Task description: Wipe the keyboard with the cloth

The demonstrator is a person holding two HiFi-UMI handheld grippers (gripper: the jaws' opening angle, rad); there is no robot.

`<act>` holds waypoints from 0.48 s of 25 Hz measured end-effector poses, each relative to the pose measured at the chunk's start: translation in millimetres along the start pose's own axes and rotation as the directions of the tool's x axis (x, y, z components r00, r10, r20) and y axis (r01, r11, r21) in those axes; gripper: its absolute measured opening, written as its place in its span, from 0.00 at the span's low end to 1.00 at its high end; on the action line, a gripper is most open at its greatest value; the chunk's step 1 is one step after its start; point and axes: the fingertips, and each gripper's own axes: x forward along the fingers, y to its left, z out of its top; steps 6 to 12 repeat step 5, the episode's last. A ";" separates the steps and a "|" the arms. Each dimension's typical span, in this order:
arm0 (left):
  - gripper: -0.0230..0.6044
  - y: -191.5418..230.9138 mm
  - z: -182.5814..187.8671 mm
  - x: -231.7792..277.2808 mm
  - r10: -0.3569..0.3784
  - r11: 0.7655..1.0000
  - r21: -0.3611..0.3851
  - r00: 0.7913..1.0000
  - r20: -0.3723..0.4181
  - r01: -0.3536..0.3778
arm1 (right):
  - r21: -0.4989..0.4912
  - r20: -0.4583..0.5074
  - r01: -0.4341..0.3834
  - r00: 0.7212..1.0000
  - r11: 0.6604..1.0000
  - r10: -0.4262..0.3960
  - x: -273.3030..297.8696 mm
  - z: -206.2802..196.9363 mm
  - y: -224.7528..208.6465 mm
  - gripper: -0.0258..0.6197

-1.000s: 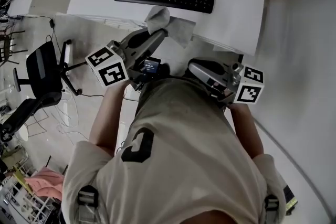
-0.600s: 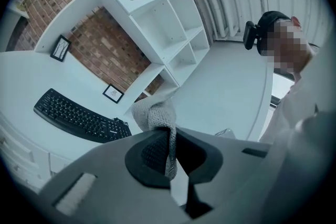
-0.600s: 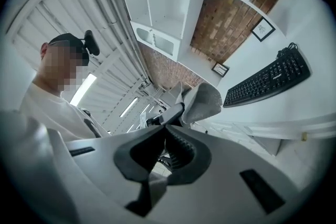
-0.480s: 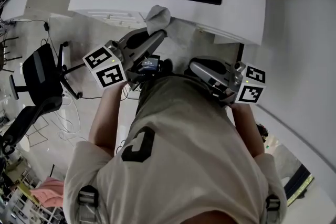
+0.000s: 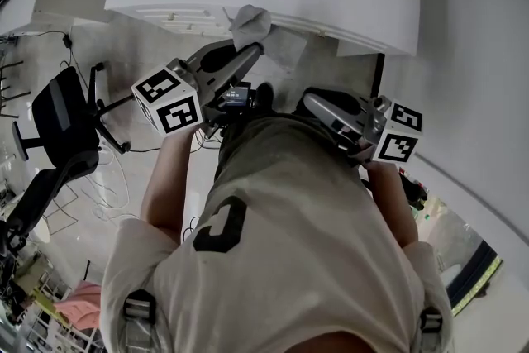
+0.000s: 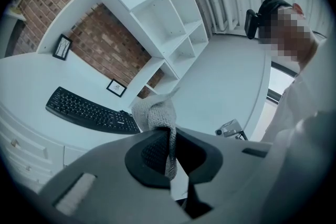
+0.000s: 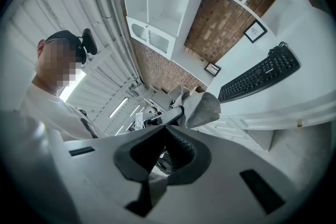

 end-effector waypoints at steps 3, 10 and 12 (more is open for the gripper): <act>0.05 -0.6 -0.5 -3.6 -0.001 1.000 0.005 1.000 0.002 0.001 | -0.010 -0.005 0.005 1.000 1.000 -0.005 2.6 -1.2 0.0 0.05; 0.05 -1.3 -0.7 -4.9 -0.004 1.000 0.001 1.000 0.001 0.004 | -0.018 -0.015 0.007 1.000 1.000 -0.007 4.5 -2.4 0.6 0.05; 0.05 -1.3 -0.7 -4.9 -0.004 1.000 0.001 1.000 0.001 0.004 | -0.018 -0.015 0.007 1.000 1.000 -0.007 4.5 -2.4 0.6 0.05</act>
